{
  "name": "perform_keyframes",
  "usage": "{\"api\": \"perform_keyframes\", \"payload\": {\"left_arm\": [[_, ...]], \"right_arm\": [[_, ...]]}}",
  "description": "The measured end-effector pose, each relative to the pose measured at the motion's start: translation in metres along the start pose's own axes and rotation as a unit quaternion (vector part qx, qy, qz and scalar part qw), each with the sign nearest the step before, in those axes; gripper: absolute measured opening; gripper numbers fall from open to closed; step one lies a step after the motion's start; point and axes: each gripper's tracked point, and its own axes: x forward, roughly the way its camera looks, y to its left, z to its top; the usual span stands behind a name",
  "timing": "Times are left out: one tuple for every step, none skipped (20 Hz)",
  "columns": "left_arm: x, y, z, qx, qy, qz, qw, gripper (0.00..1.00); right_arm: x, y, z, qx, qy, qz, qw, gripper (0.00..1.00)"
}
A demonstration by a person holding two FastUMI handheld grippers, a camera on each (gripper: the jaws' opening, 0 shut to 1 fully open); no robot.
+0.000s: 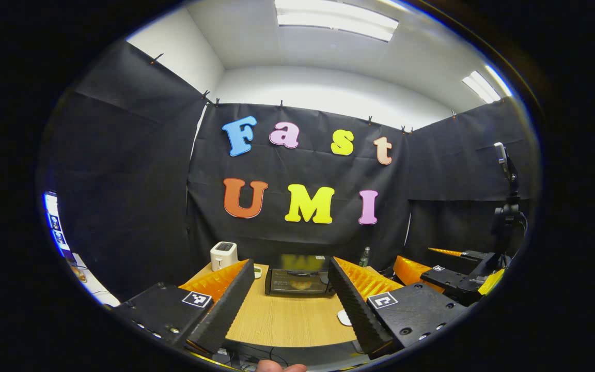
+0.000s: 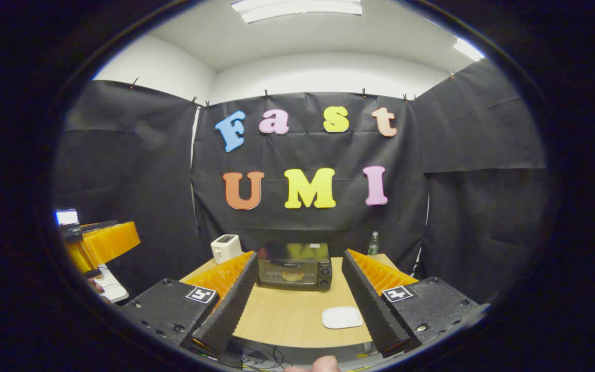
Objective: Open the electric oven with the left hand, put the food in, and close the electric oven.
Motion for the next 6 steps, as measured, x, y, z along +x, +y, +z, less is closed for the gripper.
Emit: {"api": "perform_keyframes", "payload": {"left_arm": [[0.0010,0.0003,-0.0024,0.001,0.002,-0.001,1.000,0.94],[0.0012,0.0010,-0.0030,0.004,0.003,-0.001,1.000,0.94],[0.0008,0.0010,-0.0033,0.007,0.004,-0.002,1.000,0.94],[0.0012,0.0001,-0.0056,0.009,0.006,-0.004,1.000,0.94],[0.0013,0.0002,-0.0047,0.010,0.005,-0.004,1.000,0.94],[0.0015,0.0005,-0.0033,0.011,0.003,-0.005,1.000,0.94]], "right_arm": [[0.0001,-0.0017,0.0006,0.002,-0.001,-0.004,1.000,1.00],[0.0001,-0.0023,0.0025,0.004,-0.002,-0.007,1.000,1.00],[-0.0007,-0.0028,0.0031,0.006,-0.003,-0.010,1.000,1.00],[-0.0009,-0.0017,0.0048,0.008,-0.004,-0.009,1.000,1.00],[-0.0013,0.0023,0.0064,0.009,-0.005,-0.007,1.000,1.00],[-0.0016,0.0043,0.0086,0.008,-0.007,-0.006,1.000,1.00]]}}
